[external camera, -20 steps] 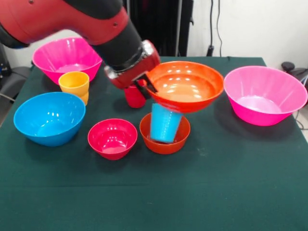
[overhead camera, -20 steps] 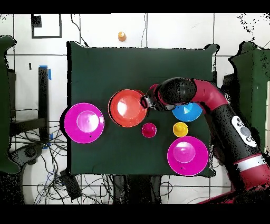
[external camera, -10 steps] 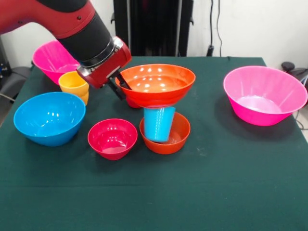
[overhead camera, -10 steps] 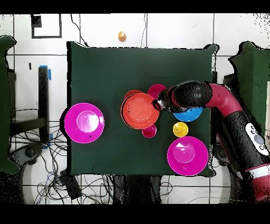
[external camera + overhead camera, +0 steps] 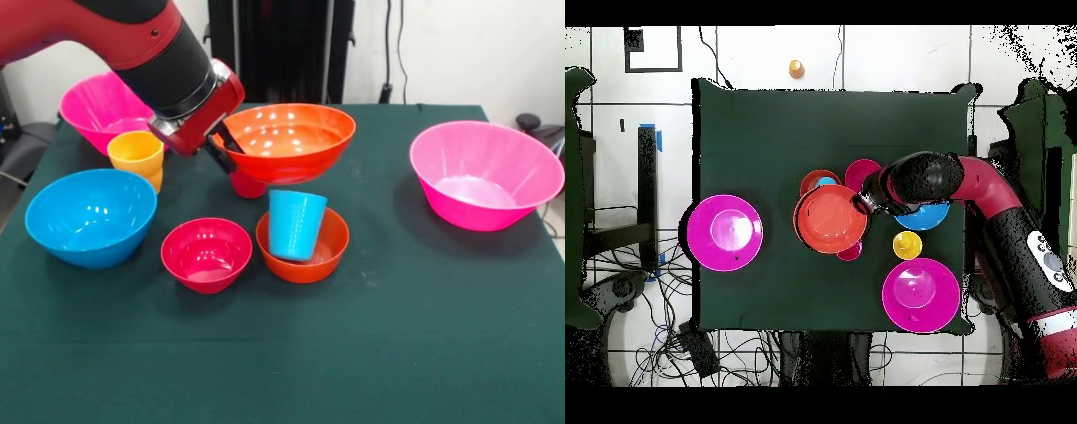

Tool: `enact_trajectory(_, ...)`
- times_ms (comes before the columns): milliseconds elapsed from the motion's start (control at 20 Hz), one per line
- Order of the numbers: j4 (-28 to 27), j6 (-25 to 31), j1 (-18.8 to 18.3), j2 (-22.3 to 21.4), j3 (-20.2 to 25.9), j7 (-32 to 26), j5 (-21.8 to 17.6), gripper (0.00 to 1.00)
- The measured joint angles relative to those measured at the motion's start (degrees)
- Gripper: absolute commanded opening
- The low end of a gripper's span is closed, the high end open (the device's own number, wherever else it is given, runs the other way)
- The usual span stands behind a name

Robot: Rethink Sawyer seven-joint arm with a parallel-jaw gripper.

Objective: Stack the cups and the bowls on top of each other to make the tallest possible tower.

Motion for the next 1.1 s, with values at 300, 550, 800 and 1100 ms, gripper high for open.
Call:
enact_trajectory(300, -2.1, 4.5, 0.6, 0.0, 0.0, -3.0, -2.7, 0.00)
enact_trajectory(550, -4.0, 5.6, 0.9, -0.4, 0.0, -6.2, -4.3, 0.00)
enact_trajectory(800, -6.2, 5.6, 1.5, -1.4, -0.1, -6.8, -5.6, 0.00)
enact_trajectory(1100, -9.9, 5.6, 3.2, -1.2, -0.3, -6.8, -6.2, 0.00)
